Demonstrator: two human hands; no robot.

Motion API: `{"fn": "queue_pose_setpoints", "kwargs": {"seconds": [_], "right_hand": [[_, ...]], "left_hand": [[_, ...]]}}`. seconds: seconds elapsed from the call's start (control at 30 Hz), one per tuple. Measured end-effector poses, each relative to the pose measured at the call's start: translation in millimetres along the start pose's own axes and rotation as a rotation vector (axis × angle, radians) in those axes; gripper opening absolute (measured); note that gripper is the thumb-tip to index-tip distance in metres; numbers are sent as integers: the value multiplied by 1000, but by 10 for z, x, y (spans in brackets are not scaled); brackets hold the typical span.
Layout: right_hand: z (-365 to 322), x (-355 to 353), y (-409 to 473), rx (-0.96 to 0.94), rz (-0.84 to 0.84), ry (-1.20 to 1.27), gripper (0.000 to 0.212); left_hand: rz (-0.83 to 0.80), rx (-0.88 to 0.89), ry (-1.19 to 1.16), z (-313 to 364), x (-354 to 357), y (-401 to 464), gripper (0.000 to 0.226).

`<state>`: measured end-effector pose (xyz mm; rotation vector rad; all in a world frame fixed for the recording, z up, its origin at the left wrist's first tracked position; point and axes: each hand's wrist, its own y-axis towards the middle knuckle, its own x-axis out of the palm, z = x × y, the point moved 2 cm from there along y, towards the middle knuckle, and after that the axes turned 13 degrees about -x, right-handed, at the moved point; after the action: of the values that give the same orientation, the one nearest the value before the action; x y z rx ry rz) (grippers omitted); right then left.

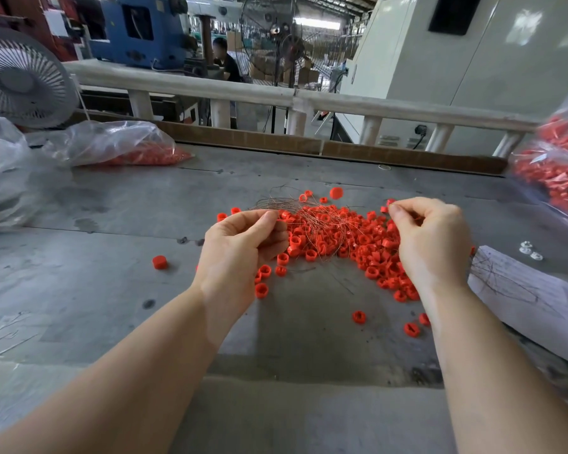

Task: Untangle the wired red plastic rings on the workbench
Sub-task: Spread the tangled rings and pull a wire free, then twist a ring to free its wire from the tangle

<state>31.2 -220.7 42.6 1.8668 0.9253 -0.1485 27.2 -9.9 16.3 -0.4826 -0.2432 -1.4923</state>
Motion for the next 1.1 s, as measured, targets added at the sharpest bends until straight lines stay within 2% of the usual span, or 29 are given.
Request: {"fn": "queue_pose_setpoints", "kwargs": {"seconds": [0.17, 0.33, 0.47, 0.57, 0.63, 0.73, 0.83, 0.9, 1.0, 1.03, 1.1], "right_hand": [[142, -26, 13, 125, 8, -95, 17], [281, -43, 14, 265, -64, -206, 25], [352, -22, 7, 361, -141, -201, 22], [369, -3, 5, 400, -153, -156, 33], [366, 8, 6, 448, -135, -39, 46], [350, -19, 23, 624, -114, 314, 63], [298, -92, 51, 786, -105, 607, 71], [254, -123, 62, 849, -96, 788, 65], [147, -120, 64, 864, -142, 1001, 35], [112, -117, 58, 856, -168, 1042, 36], [61, -103, 53, 784, -243, 1044, 52]], "left_hand": [[-7, 12, 60, 7, 0, -17, 16], [-8, 13, 103, 10, 8, -30, 14], [-12, 18, 132, 9, 17, -38, 14], [-6, 24, 151, 12, 16, -38, 13], [0, 26, 157, 15, 15, -40, 13], [6, 27, 160, 23, 13, -45, 14], [12, 35, 164, 37, 11, -47, 16], [24, 44, 160, 47, 4, -45, 16], [43, 53, 146, 59, -3, -38, 14], [50, 57, 147, 58, -7, -32, 14], [70, 71, 186, 52, -14, -24, 14]]}}
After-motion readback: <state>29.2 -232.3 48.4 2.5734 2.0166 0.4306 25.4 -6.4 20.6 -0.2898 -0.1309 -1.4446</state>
